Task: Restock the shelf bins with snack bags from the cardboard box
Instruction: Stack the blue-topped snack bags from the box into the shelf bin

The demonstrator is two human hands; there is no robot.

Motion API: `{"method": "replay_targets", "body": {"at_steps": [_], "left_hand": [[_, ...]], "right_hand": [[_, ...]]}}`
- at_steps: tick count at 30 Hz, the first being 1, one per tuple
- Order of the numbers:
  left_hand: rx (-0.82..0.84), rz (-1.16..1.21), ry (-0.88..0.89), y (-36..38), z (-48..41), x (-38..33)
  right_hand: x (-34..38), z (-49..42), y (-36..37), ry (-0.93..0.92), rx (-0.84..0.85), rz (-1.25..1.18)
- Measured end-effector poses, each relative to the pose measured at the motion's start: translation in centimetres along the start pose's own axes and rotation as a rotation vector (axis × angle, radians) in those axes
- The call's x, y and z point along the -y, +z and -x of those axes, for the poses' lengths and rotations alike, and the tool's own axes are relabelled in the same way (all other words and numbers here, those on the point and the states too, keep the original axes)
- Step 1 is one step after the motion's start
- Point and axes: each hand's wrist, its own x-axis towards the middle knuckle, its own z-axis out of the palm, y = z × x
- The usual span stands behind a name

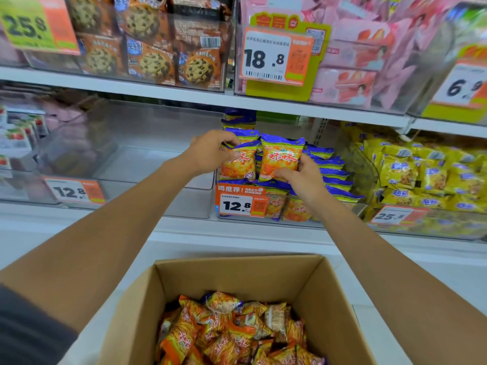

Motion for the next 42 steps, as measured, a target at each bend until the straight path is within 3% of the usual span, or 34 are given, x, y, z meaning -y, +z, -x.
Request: {"method": "replay_targets", "body": {"at_steps": [4,10,15,20,42], "left_hand": [[0.057,-0.322,0.03,0.9,0.1,-1.2],[-0.264,-0.174,0.01,3.0,1.2,-2.3],[-0.239,-0.392,0.055,4.7,-0.7,-2.0],[-0.349,-0.453,0.042,6.0,-1.6,-0.9],[-0.446,-0.494,0.096,7.0,-2.5,0.3]], "right_hand": [[0.0,0.0,0.0,0.005,-0.039,-0.047],[0.1,-0.8,-0.1,0.02,-0.081,-0.056],[-0.5,-2.4,0.3,0.033,-0.083,-0.048],[-1.3,-6.3,-0.1,-0.013,-0.097,-0.026],[-3.2,-18.9,3.6,-0.155,-0.204,0.185]]}}
